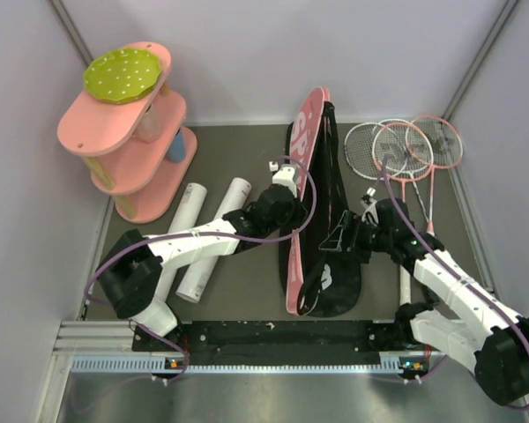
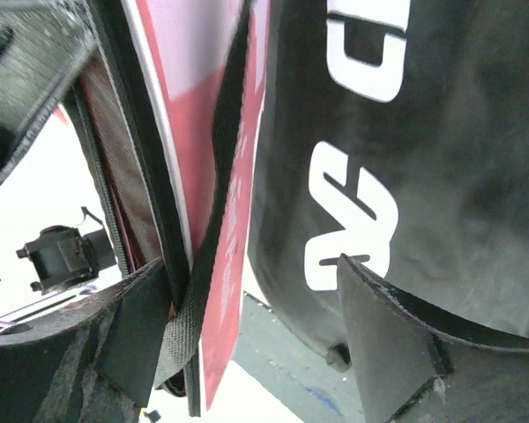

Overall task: Pack up the badminton gear
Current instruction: Open the racket bag at the center of the board.

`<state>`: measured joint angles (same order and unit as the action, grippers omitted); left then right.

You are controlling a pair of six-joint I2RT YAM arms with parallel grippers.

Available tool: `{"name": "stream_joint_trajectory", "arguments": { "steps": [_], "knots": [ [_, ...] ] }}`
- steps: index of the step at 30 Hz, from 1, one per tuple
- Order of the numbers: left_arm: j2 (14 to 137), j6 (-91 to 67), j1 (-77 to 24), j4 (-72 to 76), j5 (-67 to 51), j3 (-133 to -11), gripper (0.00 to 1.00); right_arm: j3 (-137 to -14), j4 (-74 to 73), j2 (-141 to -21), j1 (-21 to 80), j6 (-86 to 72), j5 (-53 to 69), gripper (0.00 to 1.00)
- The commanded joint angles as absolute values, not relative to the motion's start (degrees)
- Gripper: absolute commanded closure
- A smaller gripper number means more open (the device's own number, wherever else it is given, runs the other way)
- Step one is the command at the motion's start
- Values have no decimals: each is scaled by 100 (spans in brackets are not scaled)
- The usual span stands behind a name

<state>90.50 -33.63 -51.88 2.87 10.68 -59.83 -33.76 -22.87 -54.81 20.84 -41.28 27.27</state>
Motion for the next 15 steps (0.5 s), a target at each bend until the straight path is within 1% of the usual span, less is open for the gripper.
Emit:
{"name": "stream_joint_trajectory", "arguments": {
  "steps": [1, 6, 7, 8, 10, 14, 15],
  "knots": [
    [8991, -3472, -5177, 835, 1494, -6275, 100, -3462, -2381, -5537, 2460, -4816, 2593, 30],
    [9202, -3454, -5186, 747, 1784, -6415, 100, -3612, -2663, -5642, 3013, -5053, 2417, 36],
    [9220, -3437, -5186, 686, 1906, -6442, 100, -3630, -2724, -5669, 3119, -5097, 2400, 44],
    [9272, -3410, -5220, 642, 2012, -6477, 100, -3647, -2794, -5686, 3198, -5132, 2373, 47],
    [9342, -3261, -5264, 432, 2223, -6653, 100, -3700, -3013, -5678, 3435, -5212, 2259, 49],
    [9649, -2971, -5387, 141, 2925, -6969, 100, -3841, -3559, -5669, 3717, -5098, 1609, 51],
    [9703, -2840, -5405, 97, 3040, -7083, 100, -3876, -3629, -5695, 3753, -5063, 1530, 53]
  ]
}}
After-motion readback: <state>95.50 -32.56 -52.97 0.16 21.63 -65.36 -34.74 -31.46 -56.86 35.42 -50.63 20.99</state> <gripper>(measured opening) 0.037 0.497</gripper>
